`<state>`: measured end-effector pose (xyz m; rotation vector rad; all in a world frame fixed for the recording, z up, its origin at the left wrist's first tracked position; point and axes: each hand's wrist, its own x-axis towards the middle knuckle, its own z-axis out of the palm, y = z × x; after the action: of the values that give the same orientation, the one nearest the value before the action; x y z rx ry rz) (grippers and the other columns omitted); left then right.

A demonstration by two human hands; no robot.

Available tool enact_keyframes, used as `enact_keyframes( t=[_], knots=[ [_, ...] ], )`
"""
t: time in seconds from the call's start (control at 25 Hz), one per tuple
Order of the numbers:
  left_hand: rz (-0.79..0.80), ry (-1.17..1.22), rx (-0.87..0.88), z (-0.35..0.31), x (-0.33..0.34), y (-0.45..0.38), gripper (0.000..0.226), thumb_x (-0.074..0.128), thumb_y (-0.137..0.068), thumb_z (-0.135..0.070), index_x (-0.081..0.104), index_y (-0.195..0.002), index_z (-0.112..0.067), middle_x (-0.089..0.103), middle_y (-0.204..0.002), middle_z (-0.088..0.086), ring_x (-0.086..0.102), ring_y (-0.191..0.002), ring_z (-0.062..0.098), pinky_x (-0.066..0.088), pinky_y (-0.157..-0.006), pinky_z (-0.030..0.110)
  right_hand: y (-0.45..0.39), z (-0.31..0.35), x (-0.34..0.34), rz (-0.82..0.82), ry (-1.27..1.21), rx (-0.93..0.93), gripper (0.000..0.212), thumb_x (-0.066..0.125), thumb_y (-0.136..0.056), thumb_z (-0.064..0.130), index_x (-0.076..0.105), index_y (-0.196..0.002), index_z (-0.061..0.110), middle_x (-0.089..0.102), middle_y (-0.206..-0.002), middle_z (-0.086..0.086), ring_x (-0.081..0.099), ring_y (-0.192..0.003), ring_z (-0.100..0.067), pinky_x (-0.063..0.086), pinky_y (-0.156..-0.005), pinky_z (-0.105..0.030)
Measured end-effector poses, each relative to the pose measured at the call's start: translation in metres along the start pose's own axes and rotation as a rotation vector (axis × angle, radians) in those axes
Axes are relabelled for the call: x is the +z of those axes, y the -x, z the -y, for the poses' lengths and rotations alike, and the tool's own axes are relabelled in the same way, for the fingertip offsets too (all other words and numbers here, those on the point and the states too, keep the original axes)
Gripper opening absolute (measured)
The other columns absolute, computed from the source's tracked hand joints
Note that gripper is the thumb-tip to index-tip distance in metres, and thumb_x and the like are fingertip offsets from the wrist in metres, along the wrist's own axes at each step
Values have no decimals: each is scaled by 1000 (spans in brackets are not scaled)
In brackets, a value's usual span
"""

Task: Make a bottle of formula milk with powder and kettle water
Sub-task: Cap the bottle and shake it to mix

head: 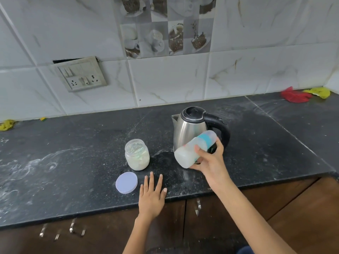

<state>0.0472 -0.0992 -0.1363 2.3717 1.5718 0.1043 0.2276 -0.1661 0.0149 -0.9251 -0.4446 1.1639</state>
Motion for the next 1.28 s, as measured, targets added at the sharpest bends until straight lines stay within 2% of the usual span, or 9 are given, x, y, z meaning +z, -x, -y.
enact_keyframes(
  t=[0.16, 0.32, 0.48, 0.64, 0.8, 0.92, 1.0, 1.12, 1.28],
  knots=[
    [49, -27, 1, -1, -3, 0, 72, -4, -84, -57, -4, -149, -27, -12, -159, 6, -12, -146, 27, 1, -118, 43, 22, -18, 1, 195, 262, 94, 90, 78, -66, 3, 34, -132, 46, 57, -126, -14, 64, -109, -31, 59, -69, -51],
    [34, -16, -6, -2, -2, 0, 89, -19, -66, -60, -3, -149, -31, -12, -159, 5, -12, -146, 27, -1, -118, 42, 3, -5, -8, -3, -15, 22, 86, 71, -70, 2, 33, -137, 39, 53, -128, -8, 64, -106, -29, 60, -65, -47],
    [59, -62, -2, -2, -3, 0, 77, -9, -78, -58, -5, -149, -27, -13, -159, 7, -12, -146, 28, 1, -118, 42, 20, -20, -4, 175, 236, 102, 90, 75, -66, 4, 32, -135, 41, 61, -121, -15, 68, -104, -29, 59, -70, -50],
    [32, -26, -8, -1, -1, 0, 87, -18, -68, -59, -2, -149, -30, -11, -159, 6, -11, -146, 28, 1, -118, 42, 4, -5, -8, 45, 55, 17, 82, 71, -70, 3, 34, -135, 38, 58, -124, -9, 67, -105, -28, 60, -67, -49],
    [61, -39, -5, -2, -4, 0, 63, 7, -91, -49, -5, -149, -25, -11, -159, 7, -11, -146, 28, 2, -118, 43, 24, -18, -3, 244, 301, 99, 94, 78, -64, 4, 30, -136, 42, 62, -120, -15, 67, -106, -31, 58, -75, -54],
    [27, -23, -7, -2, -3, 1, 82, -15, -74, -60, -1, -149, -30, -11, -159, 6, -10, -147, 27, 2, -118, 41, 7, 0, -12, 79, 136, 9, 88, 72, -70, 2, 30, -138, 39, 61, -119, -10, 68, -104, -30, 59, -72, -53],
    [12, 0, -12, -2, -2, 1, 92, -22, -67, -65, 1, -149, -30, -10, -159, 6, -9, -147, 28, 3, -118, 42, 8, 2, -11, 57, 105, 17, 86, 72, -71, 1, 31, -136, 39, 63, -117, -9, 69, -101, -29, 60, -70, -52],
    [49, -28, -7, -3, -4, 1, 72, -7, -83, -56, -4, -149, -27, -12, -159, 6, -11, -147, 27, 3, -118, 42, 24, -17, -6, 207, 293, 101, 91, 76, -66, 4, 31, -135, 41, 63, -119, -15, 69, -102, -29, 59, -72, -51],
    [21, -17, -6, -3, -3, 1, 89, -18, -67, -60, 0, -149, -30, -10, -159, 6, -9, -147, 28, 3, -118, 41, 5, 1, -17, 34, 50, 8, 87, 73, -69, 4, 32, -138, 38, 55, -129, -12, 68, -105, -32, 58, -74, -55]
  ],
)
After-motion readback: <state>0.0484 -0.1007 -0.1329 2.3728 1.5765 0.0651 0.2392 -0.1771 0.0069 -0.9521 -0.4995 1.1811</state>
